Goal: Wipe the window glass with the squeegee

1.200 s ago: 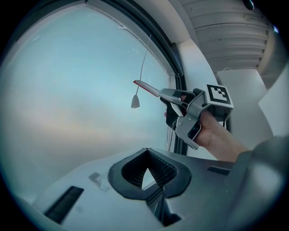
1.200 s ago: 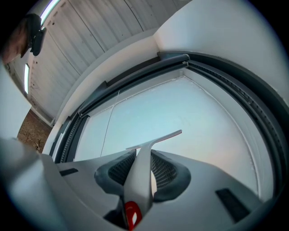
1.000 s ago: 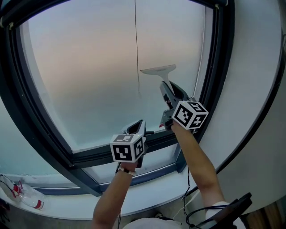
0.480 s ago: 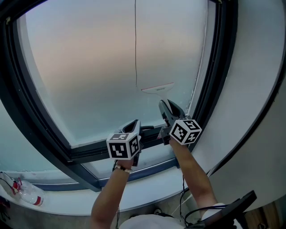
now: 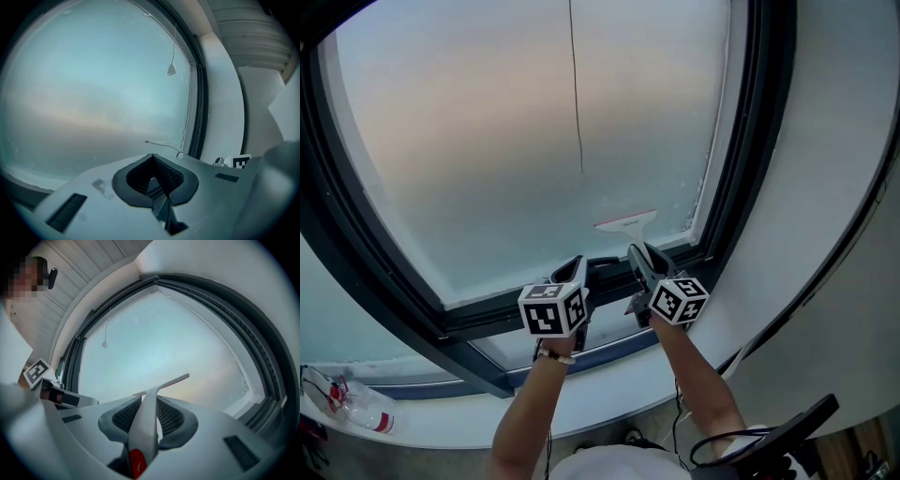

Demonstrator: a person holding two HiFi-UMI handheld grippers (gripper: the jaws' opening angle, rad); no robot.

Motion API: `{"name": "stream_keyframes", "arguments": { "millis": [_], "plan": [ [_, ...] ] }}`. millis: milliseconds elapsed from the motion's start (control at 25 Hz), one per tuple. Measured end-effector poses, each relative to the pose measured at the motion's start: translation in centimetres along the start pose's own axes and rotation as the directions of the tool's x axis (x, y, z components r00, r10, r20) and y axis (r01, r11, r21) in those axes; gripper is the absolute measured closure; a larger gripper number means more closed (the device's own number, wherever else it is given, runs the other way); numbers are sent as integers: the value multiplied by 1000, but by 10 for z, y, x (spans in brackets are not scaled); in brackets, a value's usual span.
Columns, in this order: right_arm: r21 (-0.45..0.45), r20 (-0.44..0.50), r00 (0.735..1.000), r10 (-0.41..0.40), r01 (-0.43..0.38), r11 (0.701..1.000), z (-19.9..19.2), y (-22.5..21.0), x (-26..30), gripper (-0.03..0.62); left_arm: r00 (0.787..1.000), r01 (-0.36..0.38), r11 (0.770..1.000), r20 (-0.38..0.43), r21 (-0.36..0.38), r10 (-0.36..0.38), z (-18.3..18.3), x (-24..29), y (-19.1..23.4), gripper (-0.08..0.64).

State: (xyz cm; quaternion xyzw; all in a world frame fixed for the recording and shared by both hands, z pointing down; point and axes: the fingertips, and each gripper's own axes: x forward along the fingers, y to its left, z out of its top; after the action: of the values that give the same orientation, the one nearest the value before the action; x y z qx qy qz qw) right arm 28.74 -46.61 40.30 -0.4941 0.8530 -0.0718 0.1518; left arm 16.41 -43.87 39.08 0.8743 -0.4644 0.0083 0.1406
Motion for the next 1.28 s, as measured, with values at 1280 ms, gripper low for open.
{"name": "stream_keyframes", "arguments": {
  "millis": [1280],
  "plan": [
    [220, -111, 994, 3, 21, 975, -79, -29, -19, 506, 996, 6, 1000, -91, -24, -9, -48, 8, -4, 560]
  ]
}}
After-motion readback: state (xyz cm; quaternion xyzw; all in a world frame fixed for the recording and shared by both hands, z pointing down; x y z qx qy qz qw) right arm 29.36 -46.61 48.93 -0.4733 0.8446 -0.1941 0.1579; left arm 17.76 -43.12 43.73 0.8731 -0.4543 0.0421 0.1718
